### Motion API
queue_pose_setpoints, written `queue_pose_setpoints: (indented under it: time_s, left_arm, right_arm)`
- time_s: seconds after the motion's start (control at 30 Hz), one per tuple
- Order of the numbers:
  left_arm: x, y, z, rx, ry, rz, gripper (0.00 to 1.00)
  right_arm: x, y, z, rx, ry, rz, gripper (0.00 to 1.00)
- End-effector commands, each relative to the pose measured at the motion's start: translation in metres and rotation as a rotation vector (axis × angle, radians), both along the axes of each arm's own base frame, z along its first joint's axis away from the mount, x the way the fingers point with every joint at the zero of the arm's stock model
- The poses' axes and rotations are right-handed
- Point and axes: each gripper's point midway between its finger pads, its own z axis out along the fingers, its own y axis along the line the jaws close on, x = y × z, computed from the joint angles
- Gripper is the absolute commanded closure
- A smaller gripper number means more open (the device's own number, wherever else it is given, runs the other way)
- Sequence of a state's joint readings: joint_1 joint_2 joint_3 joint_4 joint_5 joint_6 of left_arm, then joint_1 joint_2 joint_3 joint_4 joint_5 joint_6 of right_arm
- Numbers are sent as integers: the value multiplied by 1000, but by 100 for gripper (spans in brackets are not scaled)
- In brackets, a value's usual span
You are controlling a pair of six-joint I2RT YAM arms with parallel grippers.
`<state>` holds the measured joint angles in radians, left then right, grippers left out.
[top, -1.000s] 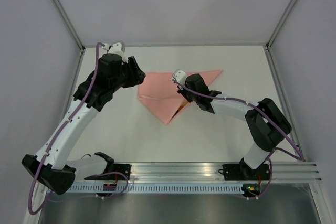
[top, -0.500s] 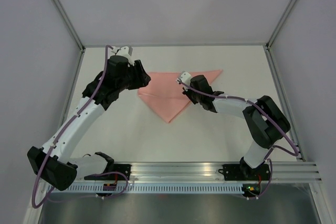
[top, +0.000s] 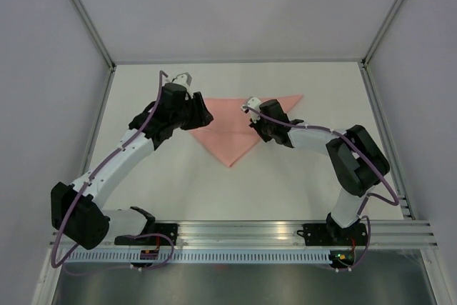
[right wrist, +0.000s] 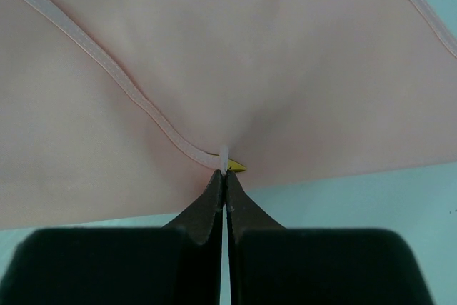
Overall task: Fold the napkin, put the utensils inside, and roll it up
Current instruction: Fold the napkin
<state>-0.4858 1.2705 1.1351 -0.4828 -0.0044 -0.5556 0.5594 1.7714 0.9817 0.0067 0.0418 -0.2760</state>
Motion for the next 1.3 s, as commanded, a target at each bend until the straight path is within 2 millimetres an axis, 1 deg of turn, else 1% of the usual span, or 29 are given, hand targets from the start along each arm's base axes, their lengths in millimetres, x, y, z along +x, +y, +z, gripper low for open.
queue_pose_setpoints:
  time_s: [0.0,0.07,0.1,0.17,0.2,0.27,0.37,0.47,0.57,0.6,0.67,0.7,0.77,0.83,0.87,0.9,0.93,0.97,1.0,1.03,1.07,1.1,1.13,1.17,1.2,1.23,1.27]
  left_arm:
    - [-1,-20,-16,-76,41,-26,43]
    - [-2,-27,-24,-83,53,-33,43]
    - [-3,-29,-35,-77,74,-40,43]
    - [-3,-35,-42,-83,84,-51,43]
    - [-4,-37,-51,-74,103,-52,43]
    - [-4,-42,-59,-71,114,-61,43]
    - [-5,-50,-74,-64,145,-77,44]
    - [-6,-58,-92,-45,182,-93,44]
    - [-6,-65,-104,-35,202,-105,44]
    - [-5,-67,-106,-37,203,-107,44]
    - [-5,-71,-112,-32,216,-116,44]
    - [-5,-73,-114,-32,220,-119,44]
    - [-5,-75,-121,-24,233,-126,44]
    - [-5,-79,-122,-28,233,-132,44]
    - [-6,-81,-126,-23,240,-138,44]
    - [-5,-81,-128,-22,244,-137,44]
    - [-5,-84,-129,-23,245,-142,44]
    - [-5,-86,-129,-24,244,-148,44]
    - [-5,-87,-132,-22,252,-149,44]
    - [-4,-89,-132,-24,248,-153,44]
    - [-4,-92,-131,-26,245,-159,45]
    - [-4,-94,-134,-24,251,-163,45]
    - [-3,-95,-134,-23,250,-163,45]
    - [-2,-100,-131,-26,246,-173,45]
    - [-1,-101,-133,-25,247,-174,45]
    - [-1,-102,-133,-26,248,-176,45]
    - [0,-104,-131,-28,244,-180,45]
  right_arm:
    - [6,3,5,20,27,-22,99]
    - [7,3,4,21,38,-25,100]
    - [8,2,3,20,42,-30,100]
    - [10,2,4,27,45,-37,100]
    - [11,2,5,30,47,-38,100]
    - [11,0,5,32,54,-47,99]
    - [12,-1,4,28,64,-53,96]
    - [14,-3,3,33,78,-59,91]
    - [18,-9,5,33,78,-75,82]
    - [19,-12,5,33,79,-83,75]
    - [23,-14,7,34,79,-92,70]
    - [23,-14,8,50,94,-87,66]
    - [27,-16,12,70,96,-94,65]
    - [33,-23,15,84,101,-119,63]
    - [37,-22,20,100,99,-122,62]
    - [40,-29,21,108,111,-141,60]
    - [43,-32,20,120,124,-157,59]
    - [51,-30,28,146,119,-159,57]
    - [55,-41,29,157,137,-191,56]
    - [65,-43,33,185,145,-213,55]
    - [72,-53,35,217,161,-239,54]
    - [73,-59,34,234,189,-259,53]
    - [83,-63,38,263,193,-280,51]
    - [87,-69,38,296,213,-318,50]
    - [91,-84,32,326,250,-355,48]
    - [99,-91,37,353,249,-376,46]
    - [102,-95,37,392,271,-409,45]
